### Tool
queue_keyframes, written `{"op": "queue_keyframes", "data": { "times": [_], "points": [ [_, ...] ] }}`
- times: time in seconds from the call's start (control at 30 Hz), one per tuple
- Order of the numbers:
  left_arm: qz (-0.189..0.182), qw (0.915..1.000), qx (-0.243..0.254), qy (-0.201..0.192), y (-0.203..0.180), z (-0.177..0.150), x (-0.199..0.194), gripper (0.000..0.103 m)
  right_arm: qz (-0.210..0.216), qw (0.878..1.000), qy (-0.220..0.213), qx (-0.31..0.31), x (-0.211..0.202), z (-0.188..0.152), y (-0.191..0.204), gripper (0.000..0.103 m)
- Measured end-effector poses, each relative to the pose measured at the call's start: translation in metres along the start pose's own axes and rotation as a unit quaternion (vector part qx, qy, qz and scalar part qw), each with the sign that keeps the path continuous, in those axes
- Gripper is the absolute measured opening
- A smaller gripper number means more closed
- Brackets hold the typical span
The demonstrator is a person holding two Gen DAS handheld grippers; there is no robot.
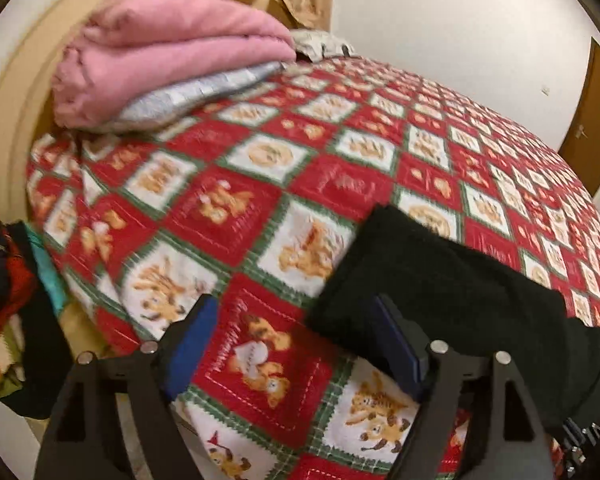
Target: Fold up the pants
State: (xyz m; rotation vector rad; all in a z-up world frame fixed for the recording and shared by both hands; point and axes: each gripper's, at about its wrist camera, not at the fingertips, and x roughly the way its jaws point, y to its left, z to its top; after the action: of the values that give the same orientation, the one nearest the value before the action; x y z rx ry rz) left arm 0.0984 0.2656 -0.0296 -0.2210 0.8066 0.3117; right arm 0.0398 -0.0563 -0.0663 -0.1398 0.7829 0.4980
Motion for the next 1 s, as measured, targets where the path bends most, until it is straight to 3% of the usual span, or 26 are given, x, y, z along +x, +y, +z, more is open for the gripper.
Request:
{"op": "queue_keyframes", "data": {
  "times": [0.13, 0.27, 0.37, 0.5, 0.6, 0.7, 0.73, 0.8, 0.83, 0.87, 1.0],
  "points": [
    [-0.041, 0.9979, 0.048, -0.016, -0.04, -0.006, -0.011, 0.082, 0.092, 0.994, -0.03, 0.05, -0.028, 0.02, -0.014, 0.009],
    [-0.054, 0.9965, 0.06, -0.022, -0.074, -0.02, 0.001, 0.082, 0.117, 0.988, -0.066, 0.071, -0.047, 0.053, -0.039, 0.009],
    [-0.043, 0.9975, 0.056, 0.005, -0.086, -0.03, 0.022, 0.082, 0.143, 0.981, -0.072, 0.11, -0.036, 0.079, -0.071, 0.009],
    [-0.007, 0.996, 0.088, -0.005, -0.097, -0.043, 0.026, 0.082, 0.201, 0.963, -0.047, 0.175, 0.01, 0.104, -0.104, 0.009],
    [-0.008, 0.9961, 0.088, -0.01, -0.095, -0.045, 0.026, 0.084, 0.256, 0.943, -0.016, 0.211, 0.041, 0.111, -0.115, 0.009],
    [-0.012, 0.9968, 0.078, -0.015, -0.092, -0.048, 0.026, 0.085, 0.268, 0.937, 0.01, 0.224, 0.066, 0.116, -0.112, 0.01],
    [-0.009, 0.9966, 0.08, -0.017, -0.093, -0.05, 0.025, 0.086, 0.275, 0.933, 0.013, 0.232, 0.073, 0.116, -0.113, 0.013],
    [-0.002, 0.9963, 0.083, -0.021, -0.096, -0.052, 0.026, 0.087, 0.294, 0.921, 0.02, 0.255, 0.084, 0.117, -0.117, 0.05],
    [0.0, 0.9967, 0.079, -0.021, -0.097, -0.052, 0.026, 0.088, 0.302, 0.914, 0.019, 0.269, 0.088, 0.118, -0.12, 0.078],
    [-0.001, 0.9969, 0.076, -0.02, -0.096, -0.051, 0.027, 0.089, 0.306, 0.91, 0.011, 0.281, 0.09, 0.117, -0.123, 0.083],
    [0.0, 0.9976, 0.068, -0.008, -0.094, -0.049, 0.031, 0.103, 0.325, 0.901, 0.036, 0.286, 0.104, 0.126, -0.13, 0.083]
  ]
}}
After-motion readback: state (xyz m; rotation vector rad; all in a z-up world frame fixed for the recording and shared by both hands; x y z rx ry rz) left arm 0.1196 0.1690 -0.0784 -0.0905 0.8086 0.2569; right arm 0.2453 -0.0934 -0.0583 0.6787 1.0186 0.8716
